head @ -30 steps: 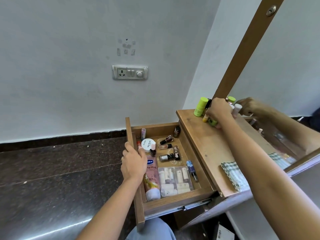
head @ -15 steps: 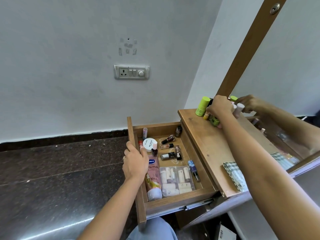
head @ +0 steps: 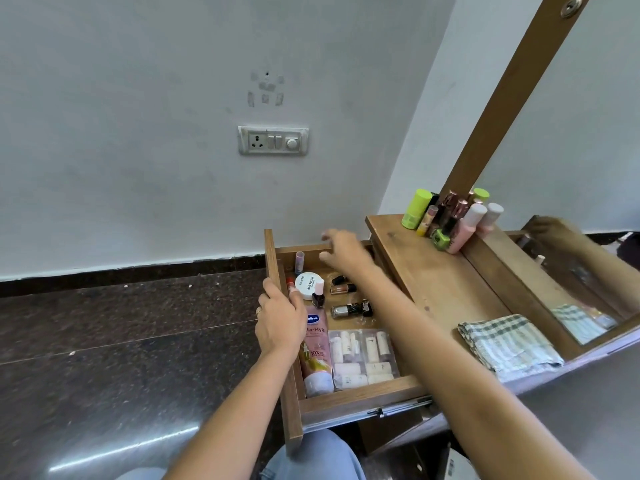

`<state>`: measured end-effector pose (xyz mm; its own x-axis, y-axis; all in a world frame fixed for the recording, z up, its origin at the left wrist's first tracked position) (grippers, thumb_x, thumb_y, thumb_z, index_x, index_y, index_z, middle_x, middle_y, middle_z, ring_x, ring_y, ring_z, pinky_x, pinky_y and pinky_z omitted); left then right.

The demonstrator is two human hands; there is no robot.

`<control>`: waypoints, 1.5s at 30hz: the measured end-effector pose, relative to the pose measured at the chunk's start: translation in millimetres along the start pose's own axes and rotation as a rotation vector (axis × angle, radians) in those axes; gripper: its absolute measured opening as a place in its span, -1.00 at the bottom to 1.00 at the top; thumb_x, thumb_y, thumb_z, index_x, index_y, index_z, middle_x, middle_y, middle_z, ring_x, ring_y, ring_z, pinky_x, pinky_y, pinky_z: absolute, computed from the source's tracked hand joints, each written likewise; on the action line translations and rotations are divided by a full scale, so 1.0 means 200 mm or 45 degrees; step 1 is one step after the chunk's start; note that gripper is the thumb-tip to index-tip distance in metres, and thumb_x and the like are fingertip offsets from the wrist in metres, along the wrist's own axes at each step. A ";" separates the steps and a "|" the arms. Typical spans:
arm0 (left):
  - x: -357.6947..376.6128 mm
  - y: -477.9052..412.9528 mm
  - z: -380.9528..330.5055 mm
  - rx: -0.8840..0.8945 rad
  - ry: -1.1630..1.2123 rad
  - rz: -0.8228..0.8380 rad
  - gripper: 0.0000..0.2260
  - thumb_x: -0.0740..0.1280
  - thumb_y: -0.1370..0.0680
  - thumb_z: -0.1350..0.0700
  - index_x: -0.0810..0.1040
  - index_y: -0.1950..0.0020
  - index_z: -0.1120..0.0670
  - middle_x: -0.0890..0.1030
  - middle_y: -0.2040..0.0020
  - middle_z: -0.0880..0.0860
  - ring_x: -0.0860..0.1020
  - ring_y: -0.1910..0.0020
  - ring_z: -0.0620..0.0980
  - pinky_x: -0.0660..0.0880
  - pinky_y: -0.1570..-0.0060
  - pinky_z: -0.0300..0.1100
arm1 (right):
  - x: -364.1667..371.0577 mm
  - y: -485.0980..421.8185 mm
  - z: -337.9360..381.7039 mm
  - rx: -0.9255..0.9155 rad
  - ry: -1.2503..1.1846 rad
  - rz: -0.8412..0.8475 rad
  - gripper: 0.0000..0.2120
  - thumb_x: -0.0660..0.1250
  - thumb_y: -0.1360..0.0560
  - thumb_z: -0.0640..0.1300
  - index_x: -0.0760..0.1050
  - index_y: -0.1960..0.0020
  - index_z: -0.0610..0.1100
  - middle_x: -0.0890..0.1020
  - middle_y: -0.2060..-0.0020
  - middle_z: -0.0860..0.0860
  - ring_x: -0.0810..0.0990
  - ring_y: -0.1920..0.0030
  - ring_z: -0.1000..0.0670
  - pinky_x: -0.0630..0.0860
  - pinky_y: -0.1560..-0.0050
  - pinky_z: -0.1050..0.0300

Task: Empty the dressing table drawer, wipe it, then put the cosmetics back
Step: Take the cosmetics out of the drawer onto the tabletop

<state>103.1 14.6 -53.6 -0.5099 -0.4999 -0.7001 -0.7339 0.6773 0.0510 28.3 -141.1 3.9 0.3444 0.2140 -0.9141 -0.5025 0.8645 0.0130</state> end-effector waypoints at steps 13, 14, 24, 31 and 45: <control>0.01 -0.01 0.01 0.006 0.014 -0.001 -0.49 0.11 -0.63 -0.06 0.12 -0.49 0.16 0.45 -0.28 0.24 0.52 -0.14 0.21 0.50 0.04 0.06 | 0.28 -0.08 0.07 -0.104 -0.086 0.032 -0.87 0.34 -0.49 -0.26 0.40 0.04 -0.15 0.55 0.12 -0.09 0.52 0.20 -0.04 0.46 0.26 0.11; 0.01 -0.01 0.01 0.007 0.018 0.002 -0.49 0.11 -0.63 -0.07 0.12 -0.49 0.16 0.45 -0.28 0.24 0.52 -0.15 0.21 0.51 0.04 0.06 | 0.22 -0.07 0.04 -0.093 -0.134 0.047 -0.85 0.37 -0.46 -0.24 0.41 0.05 -0.15 0.57 0.15 -0.08 0.53 0.21 -0.04 0.48 0.25 0.08; 0.02 -0.02 0.02 0.006 0.007 0.002 -0.49 0.11 -0.63 -0.08 0.13 -0.49 0.16 0.46 -0.28 0.24 0.52 -0.14 0.22 0.51 0.06 0.06 | -0.71 0.03 -0.41 0.023 -0.014 -0.326 -0.86 0.42 -0.35 -0.30 0.52 0.13 -0.16 0.65 0.24 -0.11 0.64 0.16 -0.08 0.54 0.13 0.09; 0.02 -0.02 0.02 0.009 -0.007 -0.013 -0.48 0.13 -0.63 -0.09 0.14 -0.48 0.15 0.47 -0.27 0.22 0.54 -0.12 0.19 0.56 0.07 0.05 | -0.80 0.02 -0.51 0.194 0.442 -0.193 -0.83 0.36 -0.35 -0.30 0.47 0.15 -0.08 0.58 0.05 -0.10 0.59 0.11 -0.14 0.45 0.24 0.11; 0.03 -0.02 0.02 0.011 -0.017 -0.015 -0.48 0.13 -0.63 -0.09 0.14 -0.48 0.15 0.47 -0.27 0.22 0.55 -0.11 0.18 0.56 0.10 0.02 | -0.80 0.05 -0.49 0.427 0.697 -0.259 -0.87 0.28 -0.51 -0.23 0.54 -0.03 -0.18 0.55 -0.01 -0.14 0.59 -0.02 -0.20 0.47 0.11 0.02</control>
<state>104.8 10.6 -59.9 -0.4949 -0.5005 -0.7103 -0.7360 0.6760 0.0365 -109.4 -211.4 110.6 -0.0900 -0.1532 -0.9841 -0.1659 0.9766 -0.1369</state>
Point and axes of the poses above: each hand's wrist, its own y-axis away from the middle knuckle, its own x-axis out of the palm, z = x × y, the point moved 4 cm from there along -y, towards the middle knuckle
